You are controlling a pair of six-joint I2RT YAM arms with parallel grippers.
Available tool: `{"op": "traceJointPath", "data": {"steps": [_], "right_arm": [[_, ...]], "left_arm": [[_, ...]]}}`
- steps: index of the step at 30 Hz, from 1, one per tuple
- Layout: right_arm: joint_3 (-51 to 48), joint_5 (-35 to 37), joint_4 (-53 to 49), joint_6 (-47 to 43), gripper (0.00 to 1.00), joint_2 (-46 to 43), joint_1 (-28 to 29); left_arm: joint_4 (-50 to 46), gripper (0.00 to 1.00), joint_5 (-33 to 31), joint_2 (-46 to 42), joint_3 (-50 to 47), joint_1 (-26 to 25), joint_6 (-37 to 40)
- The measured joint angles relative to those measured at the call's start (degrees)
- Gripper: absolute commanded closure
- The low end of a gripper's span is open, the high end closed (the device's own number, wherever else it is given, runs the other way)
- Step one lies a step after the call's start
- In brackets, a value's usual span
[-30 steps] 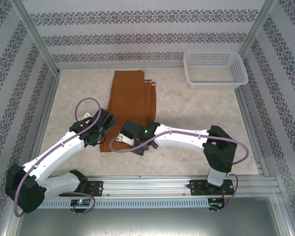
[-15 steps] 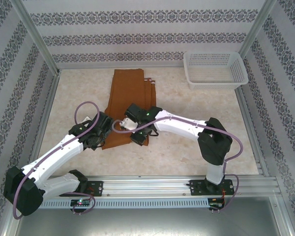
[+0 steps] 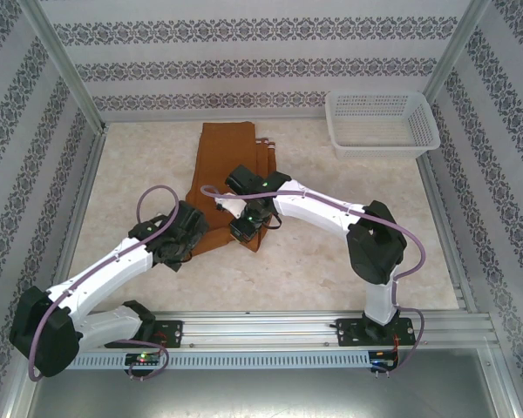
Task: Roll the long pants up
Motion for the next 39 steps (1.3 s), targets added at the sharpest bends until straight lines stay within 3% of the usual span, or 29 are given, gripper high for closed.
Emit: {"op": "traceJointPath", "data": {"steps": [13,14,16,18,20,26,37,38,39], "right_arm": [[0.00,-0.57,-0.66,-0.04,1.00,0.35,0.00],[0.00,-0.57,-0.68,-0.04,1.00,0.35,0.00],[0.00,-0.57,-0.85,-0.22,1.00,0.35,0.00],[0.00,-0.57,-1.20,-0.42,1.00,0.35,-0.02],[0.00,-0.57,-1.75,-0.72,1.00,0.35,-0.11],[0.00,-2.36,-1.73,-2.10,1.00,0.35,-0.33],[0.83,-5.11,-3.72,-5.90,1.00,0.42,-2.97],[1.18,-5.31,-4.13,-6.32,0.94,0.48,-3.43],[1.38,-5.55,-4.24,-6.54,0.74,0.48,-3.85]], "left_arm": [[3.80,0.02,2.19,4.90,-0.59,-1.11,-8.50],[3.76,0.11,1.81,5.57,0.02,-1.11,-8.70],[3.39,0.53,0.63,6.91,1.51,-1.11,-8.96],[2.38,0.82,-1.36,7.93,3.23,-1.11,-8.87],[0.81,0.93,-3.72,8.55,5.22,-1.07,-8.63],[-1.16,0.92,-7.89,9.62,10.14,-0.11,-6.82],[-1.11,0.89,-5.99,12.09,11.21,1.14,-3.63],[-0.96,0.89,-5.51,12.04,11.13,1.31,-3.41],[-0.72,0.89,-5.18,11.96,10.95,1.53,-3.17]]}}
